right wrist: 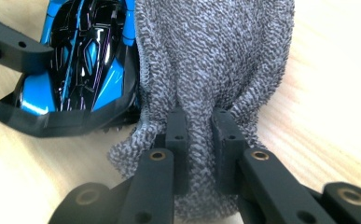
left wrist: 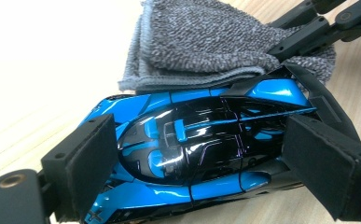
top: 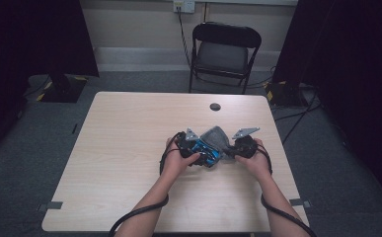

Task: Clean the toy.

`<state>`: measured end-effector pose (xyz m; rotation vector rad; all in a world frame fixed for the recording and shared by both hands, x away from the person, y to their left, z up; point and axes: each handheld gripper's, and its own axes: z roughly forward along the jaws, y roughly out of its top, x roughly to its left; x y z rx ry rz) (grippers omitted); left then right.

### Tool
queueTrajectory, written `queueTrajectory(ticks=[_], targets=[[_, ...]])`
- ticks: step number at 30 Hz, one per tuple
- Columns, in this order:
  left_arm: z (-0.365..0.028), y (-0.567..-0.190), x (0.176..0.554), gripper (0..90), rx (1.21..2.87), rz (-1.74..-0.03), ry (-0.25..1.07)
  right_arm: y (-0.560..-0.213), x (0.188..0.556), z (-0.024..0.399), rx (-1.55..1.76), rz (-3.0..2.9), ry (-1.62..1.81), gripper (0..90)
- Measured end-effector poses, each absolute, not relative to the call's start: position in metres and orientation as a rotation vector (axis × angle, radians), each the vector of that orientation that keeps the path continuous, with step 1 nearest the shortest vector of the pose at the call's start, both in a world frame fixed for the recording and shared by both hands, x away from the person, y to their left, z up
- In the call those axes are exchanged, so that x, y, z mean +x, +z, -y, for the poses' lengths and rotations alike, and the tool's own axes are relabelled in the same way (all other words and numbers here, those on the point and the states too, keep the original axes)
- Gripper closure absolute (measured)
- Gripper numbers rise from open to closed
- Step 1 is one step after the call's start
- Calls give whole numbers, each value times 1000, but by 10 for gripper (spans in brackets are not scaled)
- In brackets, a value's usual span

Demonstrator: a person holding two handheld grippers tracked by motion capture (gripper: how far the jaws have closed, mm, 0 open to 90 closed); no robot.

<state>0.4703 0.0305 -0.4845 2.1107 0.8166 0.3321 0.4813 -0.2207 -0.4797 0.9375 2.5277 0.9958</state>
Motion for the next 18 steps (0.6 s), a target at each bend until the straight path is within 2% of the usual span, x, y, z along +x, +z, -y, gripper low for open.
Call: queueTrajectory(ticks=[18], targets=[[-30,-484,471,105,2116,-814,331,-480,471,234,962,-2528,1006,790]])
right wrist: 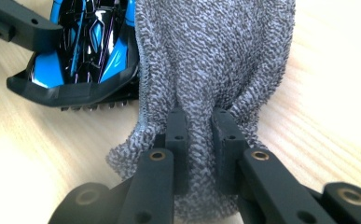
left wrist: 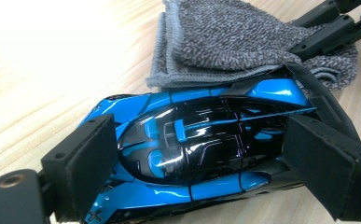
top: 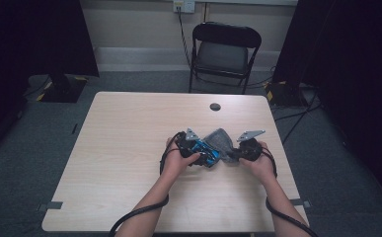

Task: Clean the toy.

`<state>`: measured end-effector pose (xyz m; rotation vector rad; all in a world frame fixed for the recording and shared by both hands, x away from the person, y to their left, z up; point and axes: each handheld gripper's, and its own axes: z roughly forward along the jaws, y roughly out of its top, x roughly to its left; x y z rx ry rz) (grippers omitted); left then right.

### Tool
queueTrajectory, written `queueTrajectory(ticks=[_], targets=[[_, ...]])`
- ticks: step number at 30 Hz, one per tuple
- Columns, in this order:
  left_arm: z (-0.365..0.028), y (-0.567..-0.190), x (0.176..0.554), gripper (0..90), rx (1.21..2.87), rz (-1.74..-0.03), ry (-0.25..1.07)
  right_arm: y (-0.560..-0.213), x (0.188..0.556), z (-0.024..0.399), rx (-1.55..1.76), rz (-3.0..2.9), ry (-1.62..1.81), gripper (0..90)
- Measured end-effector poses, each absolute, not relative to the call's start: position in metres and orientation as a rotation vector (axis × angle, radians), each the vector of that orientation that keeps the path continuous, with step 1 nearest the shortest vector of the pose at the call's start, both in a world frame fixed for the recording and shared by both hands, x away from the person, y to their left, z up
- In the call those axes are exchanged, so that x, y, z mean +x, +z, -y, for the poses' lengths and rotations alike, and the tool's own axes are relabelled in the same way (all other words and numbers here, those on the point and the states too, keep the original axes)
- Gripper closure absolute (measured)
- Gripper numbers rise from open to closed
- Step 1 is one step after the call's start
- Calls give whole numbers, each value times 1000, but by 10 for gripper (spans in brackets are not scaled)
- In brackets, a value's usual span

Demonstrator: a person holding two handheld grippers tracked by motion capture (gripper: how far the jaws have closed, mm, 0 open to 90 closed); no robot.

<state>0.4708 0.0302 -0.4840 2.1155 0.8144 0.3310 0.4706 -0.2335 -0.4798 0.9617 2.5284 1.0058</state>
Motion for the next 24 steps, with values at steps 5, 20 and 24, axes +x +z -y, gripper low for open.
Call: queueTrajectory(ticks=[5,20,24], targets=[[-30,-484,471,105,2115,-815,333,-480,466,237,973,-2525,1010,790],[-30,-484,471,105,2118,-815,331,-479,453,248,975,-2533,1006,790],[-30,-484,471,105,2116,-819,329,-479,449,250,978,-2535,1007,790]])
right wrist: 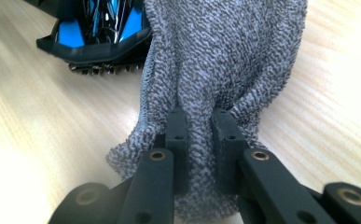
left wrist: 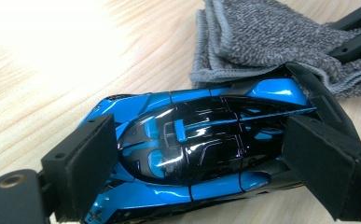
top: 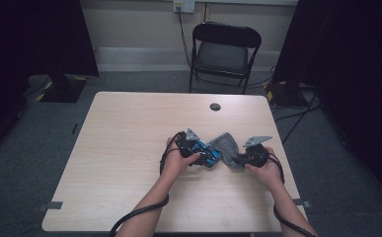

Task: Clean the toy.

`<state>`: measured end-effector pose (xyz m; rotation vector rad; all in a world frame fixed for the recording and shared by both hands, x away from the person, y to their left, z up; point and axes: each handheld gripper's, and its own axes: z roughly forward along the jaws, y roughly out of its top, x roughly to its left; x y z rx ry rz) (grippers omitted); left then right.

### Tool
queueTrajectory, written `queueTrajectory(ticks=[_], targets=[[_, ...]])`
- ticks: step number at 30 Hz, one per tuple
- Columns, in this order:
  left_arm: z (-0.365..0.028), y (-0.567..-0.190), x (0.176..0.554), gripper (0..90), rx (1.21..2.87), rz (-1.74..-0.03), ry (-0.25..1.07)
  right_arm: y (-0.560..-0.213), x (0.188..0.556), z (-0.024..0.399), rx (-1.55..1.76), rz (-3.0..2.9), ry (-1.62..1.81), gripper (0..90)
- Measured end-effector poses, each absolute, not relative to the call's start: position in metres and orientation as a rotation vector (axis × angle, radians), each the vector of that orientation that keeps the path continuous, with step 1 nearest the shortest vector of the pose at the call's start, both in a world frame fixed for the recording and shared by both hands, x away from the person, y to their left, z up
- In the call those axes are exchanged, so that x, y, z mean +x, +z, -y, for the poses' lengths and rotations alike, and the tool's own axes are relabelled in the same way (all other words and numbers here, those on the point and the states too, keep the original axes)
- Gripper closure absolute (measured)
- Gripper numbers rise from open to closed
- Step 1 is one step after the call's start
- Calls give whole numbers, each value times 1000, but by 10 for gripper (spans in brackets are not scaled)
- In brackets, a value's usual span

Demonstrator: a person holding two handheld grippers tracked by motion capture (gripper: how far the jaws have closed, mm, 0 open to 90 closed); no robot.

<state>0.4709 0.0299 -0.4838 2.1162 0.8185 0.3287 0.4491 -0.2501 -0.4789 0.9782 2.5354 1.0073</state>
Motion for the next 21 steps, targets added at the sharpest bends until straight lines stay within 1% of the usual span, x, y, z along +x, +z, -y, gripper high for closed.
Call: queueTrajectory(ticks=[21], targets=[[-30,-484,471,105,2120,-815,330,-479,422,267,986,-2552,1034,789]])
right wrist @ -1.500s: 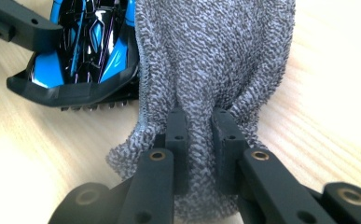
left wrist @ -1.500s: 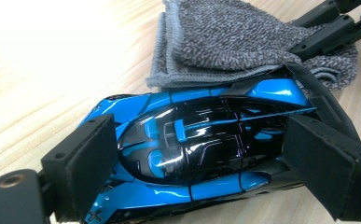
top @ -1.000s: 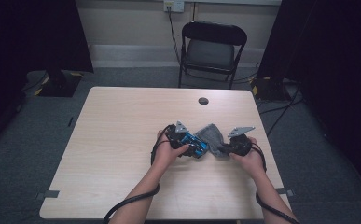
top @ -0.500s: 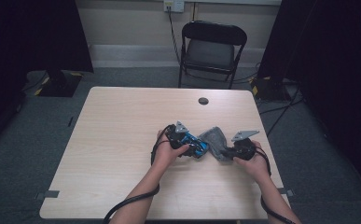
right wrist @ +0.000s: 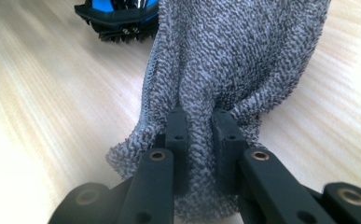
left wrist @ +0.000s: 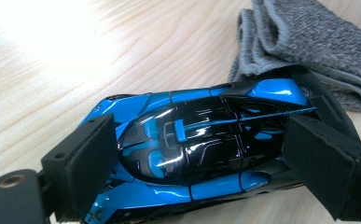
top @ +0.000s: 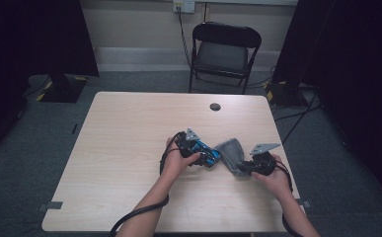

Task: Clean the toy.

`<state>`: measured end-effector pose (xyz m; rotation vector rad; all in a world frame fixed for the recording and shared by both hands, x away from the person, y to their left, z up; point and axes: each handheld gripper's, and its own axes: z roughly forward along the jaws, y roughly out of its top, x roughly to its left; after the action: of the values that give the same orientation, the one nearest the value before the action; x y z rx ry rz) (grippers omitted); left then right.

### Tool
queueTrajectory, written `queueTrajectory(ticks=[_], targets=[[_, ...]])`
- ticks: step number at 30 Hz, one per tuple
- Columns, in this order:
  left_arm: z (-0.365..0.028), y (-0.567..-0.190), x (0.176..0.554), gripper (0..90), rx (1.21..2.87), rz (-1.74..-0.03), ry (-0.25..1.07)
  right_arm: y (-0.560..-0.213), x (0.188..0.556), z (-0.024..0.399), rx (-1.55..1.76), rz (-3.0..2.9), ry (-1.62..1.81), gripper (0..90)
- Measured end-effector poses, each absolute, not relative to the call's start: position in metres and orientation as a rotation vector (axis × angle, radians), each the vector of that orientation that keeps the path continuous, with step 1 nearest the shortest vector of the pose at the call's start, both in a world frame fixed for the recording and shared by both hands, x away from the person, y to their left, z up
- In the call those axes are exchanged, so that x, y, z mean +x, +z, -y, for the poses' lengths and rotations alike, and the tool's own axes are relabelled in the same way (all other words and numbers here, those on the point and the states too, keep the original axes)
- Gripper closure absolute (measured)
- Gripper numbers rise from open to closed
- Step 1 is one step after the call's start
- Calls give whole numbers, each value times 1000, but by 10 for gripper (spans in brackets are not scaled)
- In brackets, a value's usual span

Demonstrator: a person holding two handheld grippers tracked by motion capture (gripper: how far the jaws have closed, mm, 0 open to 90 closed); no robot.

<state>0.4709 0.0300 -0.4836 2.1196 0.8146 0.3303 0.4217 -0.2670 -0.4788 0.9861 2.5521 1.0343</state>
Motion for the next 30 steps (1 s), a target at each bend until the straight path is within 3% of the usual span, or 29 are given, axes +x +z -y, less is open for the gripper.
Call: queueTrajectory(ticks=[20,30], targets=[[-30,-483,471,105,2122,-816,329,-469,402,306,1100,-2502,1047,790],[-29,-483,471,105,2125,-819,329,-439,420,304,1145,-2337,1167,793]])
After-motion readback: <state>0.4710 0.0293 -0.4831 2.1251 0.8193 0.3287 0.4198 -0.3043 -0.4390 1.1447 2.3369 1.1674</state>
